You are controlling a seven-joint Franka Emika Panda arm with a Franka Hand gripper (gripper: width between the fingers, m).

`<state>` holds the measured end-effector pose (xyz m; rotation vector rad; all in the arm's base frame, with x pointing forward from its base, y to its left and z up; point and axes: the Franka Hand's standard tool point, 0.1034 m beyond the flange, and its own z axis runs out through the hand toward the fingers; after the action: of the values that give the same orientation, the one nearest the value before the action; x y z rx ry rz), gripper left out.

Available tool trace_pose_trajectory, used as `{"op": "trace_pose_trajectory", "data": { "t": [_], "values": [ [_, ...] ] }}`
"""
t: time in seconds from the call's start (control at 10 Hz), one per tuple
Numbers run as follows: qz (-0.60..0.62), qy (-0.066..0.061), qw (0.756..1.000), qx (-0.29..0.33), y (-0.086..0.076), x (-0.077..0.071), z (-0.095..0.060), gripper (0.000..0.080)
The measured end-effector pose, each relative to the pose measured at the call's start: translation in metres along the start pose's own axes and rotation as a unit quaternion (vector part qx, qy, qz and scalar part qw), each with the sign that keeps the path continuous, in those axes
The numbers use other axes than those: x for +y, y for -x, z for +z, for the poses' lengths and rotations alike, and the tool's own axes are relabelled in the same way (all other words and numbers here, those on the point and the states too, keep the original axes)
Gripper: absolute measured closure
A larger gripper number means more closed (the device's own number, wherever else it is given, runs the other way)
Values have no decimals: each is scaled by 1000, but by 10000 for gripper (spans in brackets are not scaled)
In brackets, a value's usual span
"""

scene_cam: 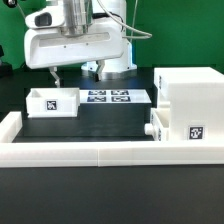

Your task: Assemble drawer

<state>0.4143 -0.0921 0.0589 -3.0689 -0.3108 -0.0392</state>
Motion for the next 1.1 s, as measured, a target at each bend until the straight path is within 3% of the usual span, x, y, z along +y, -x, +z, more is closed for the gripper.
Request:
{"op": "trace_pose_trajectory", "data": {
  "t": [0.3,0.6,0.9,1.0,1.1],
  "values": [
    [6,17,1000,15,25,0,27,151],
    [9,28,999,29,29,0,45,151],
    [1,31,999,33,30,7,52,151],
    [-2,33,999,34,31,12,51,182],
    [-1,33,999,34,32,13,51,318]
  ]
}}
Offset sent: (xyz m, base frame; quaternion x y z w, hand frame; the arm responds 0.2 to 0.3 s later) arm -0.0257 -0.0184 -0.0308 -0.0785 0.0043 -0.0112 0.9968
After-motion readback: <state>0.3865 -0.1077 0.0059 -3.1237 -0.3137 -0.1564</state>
